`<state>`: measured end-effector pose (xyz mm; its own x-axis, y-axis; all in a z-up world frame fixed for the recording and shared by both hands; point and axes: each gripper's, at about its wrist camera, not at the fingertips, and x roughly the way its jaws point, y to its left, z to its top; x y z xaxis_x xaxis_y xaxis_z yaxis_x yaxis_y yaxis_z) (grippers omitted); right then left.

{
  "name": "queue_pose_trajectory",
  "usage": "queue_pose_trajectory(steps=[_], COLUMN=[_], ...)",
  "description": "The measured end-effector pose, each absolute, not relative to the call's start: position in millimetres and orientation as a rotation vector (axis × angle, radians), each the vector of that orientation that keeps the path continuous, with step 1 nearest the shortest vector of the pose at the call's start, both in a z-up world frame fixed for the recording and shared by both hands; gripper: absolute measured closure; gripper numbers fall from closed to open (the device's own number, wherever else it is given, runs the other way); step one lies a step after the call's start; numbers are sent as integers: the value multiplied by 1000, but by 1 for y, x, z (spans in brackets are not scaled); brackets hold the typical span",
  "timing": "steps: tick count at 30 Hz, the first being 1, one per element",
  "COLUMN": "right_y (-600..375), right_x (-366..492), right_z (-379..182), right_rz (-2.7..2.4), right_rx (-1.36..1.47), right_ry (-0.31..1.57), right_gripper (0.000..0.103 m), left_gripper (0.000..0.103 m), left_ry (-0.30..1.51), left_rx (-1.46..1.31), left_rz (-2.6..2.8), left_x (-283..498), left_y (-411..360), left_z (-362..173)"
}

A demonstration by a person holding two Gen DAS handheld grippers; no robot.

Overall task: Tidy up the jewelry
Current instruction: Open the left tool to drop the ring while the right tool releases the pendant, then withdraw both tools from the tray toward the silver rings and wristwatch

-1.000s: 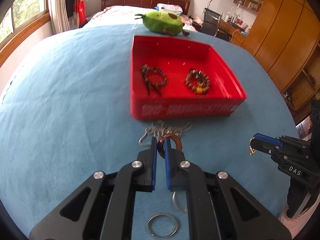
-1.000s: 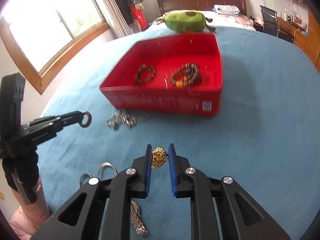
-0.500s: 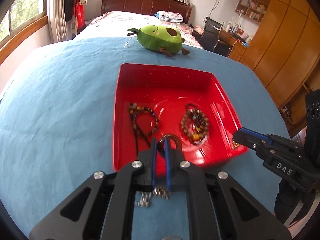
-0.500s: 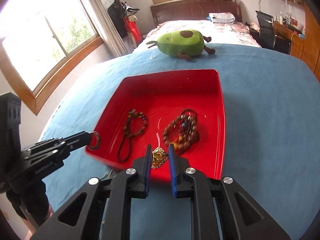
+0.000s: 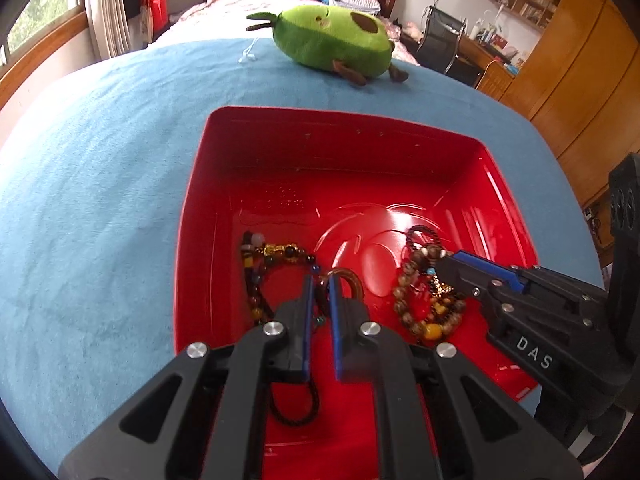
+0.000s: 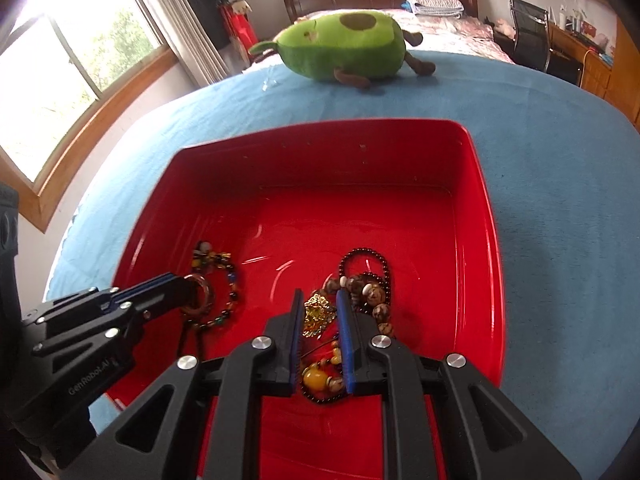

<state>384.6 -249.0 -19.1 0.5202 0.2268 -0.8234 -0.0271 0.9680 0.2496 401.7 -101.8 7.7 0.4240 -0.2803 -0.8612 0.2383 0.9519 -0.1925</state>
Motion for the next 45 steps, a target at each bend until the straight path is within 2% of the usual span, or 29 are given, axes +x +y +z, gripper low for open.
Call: queue_pose_trajectory(steps=[4, 8, 10, 11, 12, 13, 14, 17, 18, 21, 29, 31, 35, 39, 45], right_y=[-252, -252, -252, -252, -252, -252, -253, -253, -252, -250, -255, -259, -265, -270, -264], right_x=[384, 383, 381, 380, 379, 377, 376, 372, 371, 364, 334, 322, 300, 275, 238], right_z=[-19, -16, -15, -14, -12, -10, -9, -2, 0, 9, 35, 42, 51, 54, 53], right_rz=[145, 144, 141, 138, 133, 127, 123, 120, 116, 71, 5, -1, -7, 13, 65], right_rx=[219, 215, 212, 209, 204, 200, 198, 189, 182, 130, 79, 85, 95, 120, 139], right_ry=[1009, 1000, 992, 987, 979, 969, 963, 942, 934, 887, 804, 783, 760, 750, 757], right_gripper=[85, 82, 81, 79, 72, 64, 62, 60, 57, 41, 26, 19, 14, 3, 4], left_gripper=[95, 81, 80, 76, 62, 54, 42, 37, 31, 26, 18, 16, 13, 10, 6], left_ry=[1103, 1102, 1096, 1091, 1081, 1065, 1045, 1011, 1007, 979, 891, 883, 864, 843, 848], left_rx=[-40, -44, -48, -47, -44, -36, -31, -17, -20, -29, -27, -20, -12, -17, -6], left_rz=[-314, -300, -302, -303, -302, -295, -289, -282, -281, -255, -188, -189, -197, -197, -205], left_x=[408, 410, 410, 409, 407, 405, 403, 397, 396, 391, 370, 360, 341, 318, 274], left_y=[-104, -102, -101, -101, -101, -101, -101, -101, -100, -95, -80, -79, -74, -66, -55], left_z=[1, -2, 0, 1, 3, 5, 8, 16, 19, 26, 53, 58, 70, 80, 83])
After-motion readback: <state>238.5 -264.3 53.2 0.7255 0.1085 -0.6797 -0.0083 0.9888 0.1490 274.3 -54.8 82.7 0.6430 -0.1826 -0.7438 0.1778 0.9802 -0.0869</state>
